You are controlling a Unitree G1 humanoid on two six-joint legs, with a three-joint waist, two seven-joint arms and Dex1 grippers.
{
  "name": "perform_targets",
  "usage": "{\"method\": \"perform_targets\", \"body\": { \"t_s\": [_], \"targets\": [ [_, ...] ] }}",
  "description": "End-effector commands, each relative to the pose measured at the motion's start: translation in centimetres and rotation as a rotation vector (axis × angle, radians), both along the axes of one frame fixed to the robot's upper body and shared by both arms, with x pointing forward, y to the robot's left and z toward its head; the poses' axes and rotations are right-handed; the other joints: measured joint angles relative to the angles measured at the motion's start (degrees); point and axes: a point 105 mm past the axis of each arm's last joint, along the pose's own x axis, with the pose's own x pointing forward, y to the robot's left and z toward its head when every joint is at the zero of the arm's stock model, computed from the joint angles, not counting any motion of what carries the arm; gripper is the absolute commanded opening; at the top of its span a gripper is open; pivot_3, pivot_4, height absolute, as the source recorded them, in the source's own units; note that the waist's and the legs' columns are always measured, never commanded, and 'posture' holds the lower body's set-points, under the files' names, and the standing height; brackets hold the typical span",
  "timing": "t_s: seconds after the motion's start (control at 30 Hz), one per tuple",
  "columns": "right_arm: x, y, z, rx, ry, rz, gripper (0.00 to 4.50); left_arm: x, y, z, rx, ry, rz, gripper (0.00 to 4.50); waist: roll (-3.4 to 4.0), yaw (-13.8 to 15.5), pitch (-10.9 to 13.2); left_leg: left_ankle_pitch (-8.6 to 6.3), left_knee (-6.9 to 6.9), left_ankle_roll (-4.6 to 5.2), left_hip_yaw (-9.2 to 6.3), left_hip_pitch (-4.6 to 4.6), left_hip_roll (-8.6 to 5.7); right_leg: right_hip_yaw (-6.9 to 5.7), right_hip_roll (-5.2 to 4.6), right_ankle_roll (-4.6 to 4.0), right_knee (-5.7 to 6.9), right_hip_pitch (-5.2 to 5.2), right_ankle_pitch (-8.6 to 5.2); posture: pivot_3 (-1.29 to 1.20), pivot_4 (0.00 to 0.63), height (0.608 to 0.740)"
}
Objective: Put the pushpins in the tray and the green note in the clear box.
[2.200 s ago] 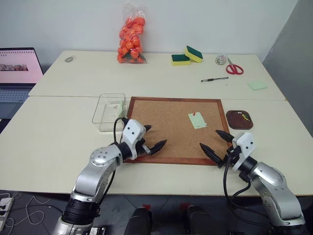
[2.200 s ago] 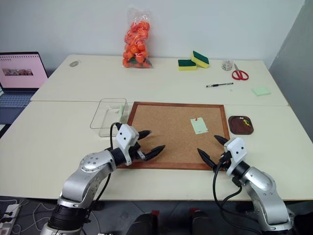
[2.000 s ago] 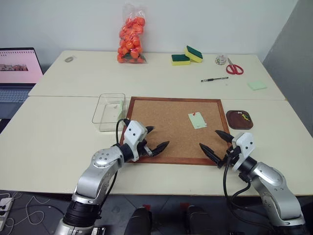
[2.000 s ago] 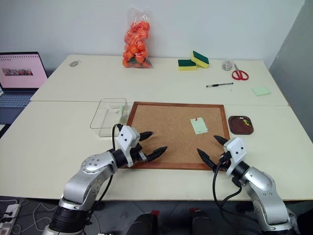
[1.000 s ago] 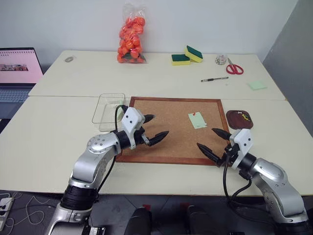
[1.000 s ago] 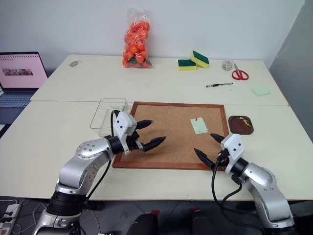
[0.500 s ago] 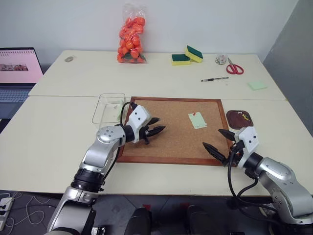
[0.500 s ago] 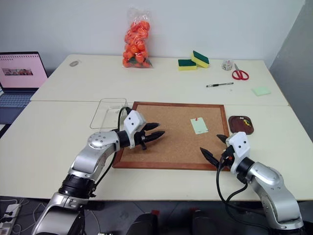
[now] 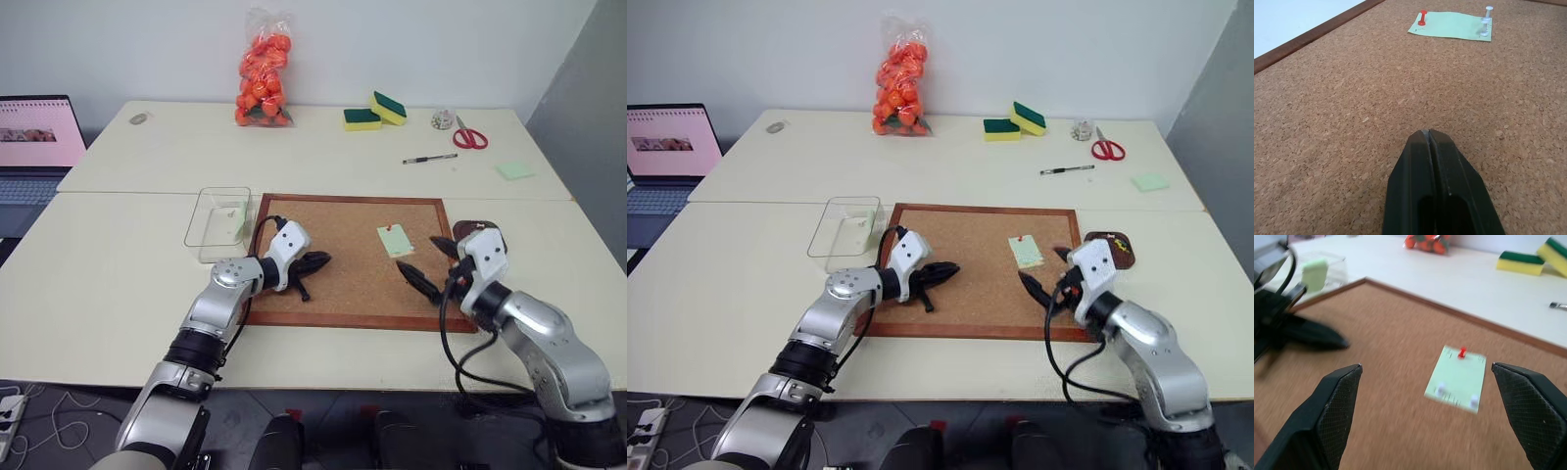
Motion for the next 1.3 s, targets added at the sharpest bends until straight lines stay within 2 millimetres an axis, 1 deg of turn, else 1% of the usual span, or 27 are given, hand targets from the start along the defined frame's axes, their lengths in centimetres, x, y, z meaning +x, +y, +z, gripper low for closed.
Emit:
{"method": "perform_targets", "body": {
  "t_s": [0.03,0.17,0.3,0.43,0.6,0.67,0.7,0.73,0.77,0.83,0.87,0.9,1.13,1.2,1.3],
  "targets": [
    [2.5,0.0,0.8,0.013,0.002,-0.065,4.5,-0.3,-0.3,-0.6,0.017,0.014,-0.02,0.03,0.0,0.0,0.0,0.0,0.0,0.0,0.0,-0.01,0.0,0.0,0.0,0.0,0.0,-0.01,0.0,0.0,0.15,0.74],
    [5.1,0.7,0.5,0.001,0.043,-0.102,4.5,-0.4,-0.4,-0.4,0.001,0.007,-0.019,0.03,0.01,-0.02,0.0,0.0,-0.01,0.0,0.0,0.0,0.0,-0.01,-0.01,-0.01,0.01,-0.02,0.0,0.0,0.15,0.74],
    [7.1,1.1,-0.2,-0.004,0.078,-0.133,4.5,-0.6,-0.5,-0.4,0.004,0.003,-0.023,0.03,0.01,0.01,-0.01,0.0,-0.01,0.0,-0.01,-0.02,-0.01,-0.02,-0.02,-0.01,0.01,-0.03,0.0,0.0,0.15,0.74],
    [8.4,1.8,-0.6,-0.005,0.091,-0.134,4.5,-0.8,-0.4,-0.5,0.005,0.003,-0.02,0.03,0.01,-0.02,-0.01,0.0,-0.02,0.0,0.02,-0.02,-0.02,0.0,-0.04,-0.01,0.01,-0.04,0.01,0.0,0.15,0.74],
    [9.3,2.3,-1.0,0.002,0.091,-0.129,4.5,-0.7,-0.3,-0.5,0.005,0.0,-0.012,0.03,0.02,-0.08,-0.01,0.0,-0.03,0.0,0.02,-0.02,-0.02,-0.01,-0.04,-0.01,0.01,-0.05,0.01,0.0,0.15,0.74],
    [9.6,2.3,-1.2,-0.004,0.094,-0.136,4.14,-0.7,-0.3,-0.5,0.004,-0.001,-0.008,0.0,0.02,-0.08,-0.01,0.0,-0.03,0.0,0.02,-0.01,-0.01,-0.01,-0.04,-0.01,0.01,-0.05,0.01,0.0,0.15,0.74],
    [9.7,2.2,-1.3,-0.003,0.094,-0.14,4.04,-0.7,-0.3,-0.5,0.003,-0.002,-0.007,0.0,0.02,-0.08,-0.01,0.0,-0.03,0.0,0.02,-0.01,-0.01,-0.01,-0.04,-0.01,0.02,-0.05,0.01,0.0,0.15,0.74],
    [9.8,2.2,-1.3,-0.002,0.094,-0.143,3.82,-0.7,-0.3,-0.5,0.003,-0.002,-0.006,0.0,0.02,-0.08,-0.01,0.0,-0.03,0.0,0.02,-0.01,-0.01,-0.01,-0.04,-0.01,0.02,-0.05,0.01,0.0,0.15,0.74],
    [9.9,2.2,-1.4,-0.002,0.093,-0.143,3.7,-0.7,-0.3,-0.5,0.002,-0.002,-0.006,0.0,0.02,-0.09,-0.01,0.0,-0.03,0.0,0.02,-0.01,-0.01,0.0,-0.04,-0.01,0.02,-0.05,0.01,0.0,0.15,0.74],
    [10.1,2.3,-1.6,-0.006,0.099,-0.142,3.24,-0.8,-0.3,-0.5,0.002,0.0,-0.006,0.0,0.02,-0.12,-0.01,0.0,-0.03,0.0,0.02,-0.01,-0.01,0.0,-0.04,-0.01,0.02,-0.05,0.01,0.0,0.15,0.74],
    [10.1,2.3,-1.7,-0.008,0.103,-0.142,3.1,-0.8,-0.3,-0.5,0.002,0.0,-0.006,0.0,0.02,-0.13,-0.01,0.0,-0.03,0.0,0.02,-0.01,-0.01,0.0,-0.04,-0.01,0.02,-0.06,0.01,0.0,0.15,0.74],
    [10.2,2.3,-1.7,-0.007,0.104,-0.144,2.79,-0.8,-0.3,-0.5,0.002,0.001,-0.006,0.0,0.02,-0.12,-0.01,0.0,-0.03,0.0,0.02,-0.01,-0.01,0.0,-0.04,-0.01,0.02,-0.05,0.01,0.0,0.15,0.74],
    [10.4,2.3,-1.6,0.004,0.101,-0.147,1.29,-0.9,-0.4,-0.6,-0.002,0.009,-0.005,0.0,0.02,-0.15,-0.01,0.0,-0.03,0.0,0.02,-0.01,-0.01,0.0,-0.04,-0.01,0.02,-0.06,0.01,0.0,0.15,0.74],
    [10.5,2.3,-1.5,0.006,0.099,-0.147,0.94,-1.0,-0.4,-0.6,-0.002,0.01,-0.007,0.0,0.02,-0.17,-0.01,0.0,-0.03,0.0,0.02,-0.01,-0.01,0.0,-0.04,-0.01,0.02,-0.06,0.01,0.0,0.15,0.74],
    [10.5,2.3,-1.2,0.014,0.095,-0.146,0.23,-1.1,-0.5,-0.6,-0.002,0.012,-0.009,0.0,0.02,-0.18,-0.01,0.0,-0.03,0.0,0.02,-0.01,-0.01,0.0,-0.04,-0.01,0.02,-0.06,0.01,0.0,0.15,0.74]
  ]
}}
